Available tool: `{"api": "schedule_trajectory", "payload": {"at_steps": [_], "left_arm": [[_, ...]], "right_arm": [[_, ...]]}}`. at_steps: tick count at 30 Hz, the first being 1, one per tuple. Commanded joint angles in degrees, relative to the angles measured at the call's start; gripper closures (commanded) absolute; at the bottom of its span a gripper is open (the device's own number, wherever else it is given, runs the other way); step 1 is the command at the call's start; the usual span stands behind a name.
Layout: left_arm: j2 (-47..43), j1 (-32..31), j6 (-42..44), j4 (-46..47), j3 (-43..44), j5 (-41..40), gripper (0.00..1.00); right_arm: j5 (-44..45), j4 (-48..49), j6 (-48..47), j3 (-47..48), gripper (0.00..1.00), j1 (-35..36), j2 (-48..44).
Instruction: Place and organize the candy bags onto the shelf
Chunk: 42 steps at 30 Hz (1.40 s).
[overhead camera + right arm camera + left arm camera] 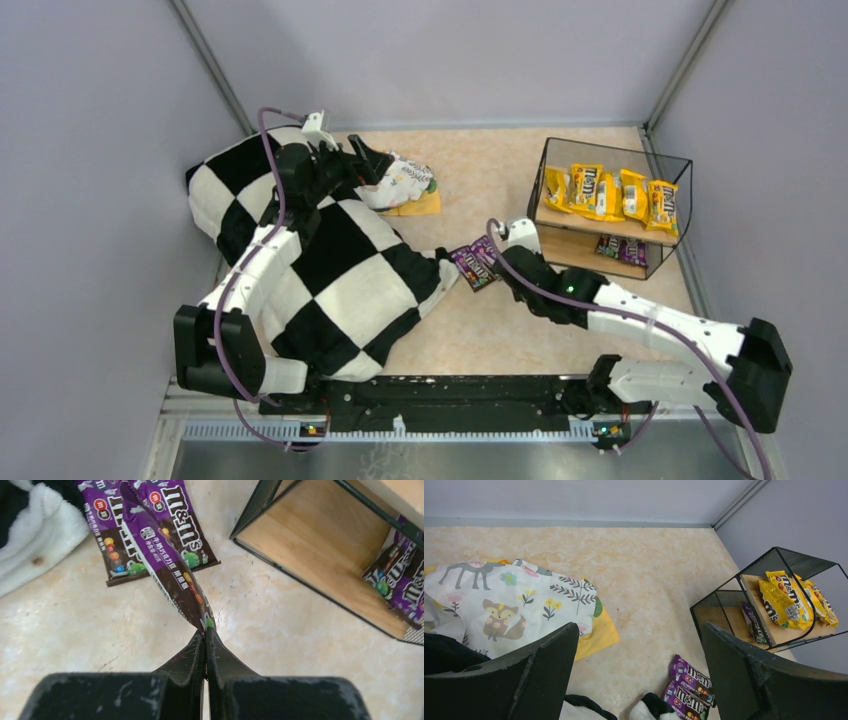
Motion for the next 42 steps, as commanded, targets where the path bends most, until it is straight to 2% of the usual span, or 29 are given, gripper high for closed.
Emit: {"api": "schedule_trajectory", "payload": {"at_steps": [1,12,21,24,27,33,37,42], "left_arm": [[0.07,0.09,-0.44,2.44,2.1,0.65,0.01],[-0.33,-0.71,0.54,2.26,1.95,-0.55,0.02],[-0.41,-1.22,1.11,1.94,2.04,-1.16,0.02],[-0.25,-1.31,1.01,1.94,1.99,-1.19,0.01],[-0.07,-1.4,0.85,2.01,2.04,-0.79,0.01],[-0.01,-1.67,1.49,1.73,2.03,-1.65,0.02],[0.12,-1.67,1.48,1.76,2.04,-1.43,0.02],[0.09,-1.67,1.22,1.85,2.12,-1.14,0.02]], "right_arm": [[-3.99,-4.98,7.24,-0.28,1.0,0.78,-6.71],[3.11,-16.81,23.72,2.25,1.0,0.73,-9.85],[10.58,-20.64,30.52,1.44,1.0,0.34,-7.39],[13.34,-16.66,29.97,-1.22,1.0,-1.92,-8.22],[13.92,-6.17,25.89,-6.15,1.0,-4.24,-12.43],[5.88,14.27,19.74,-18.39,1.0,-15.66,-21.19],[6.28,21.37,15.28,-21.32,1.0,-20.55,-20.64],[10.64,24.77,10.07,-20.24,1.0,-23.35,-14.44]]}}
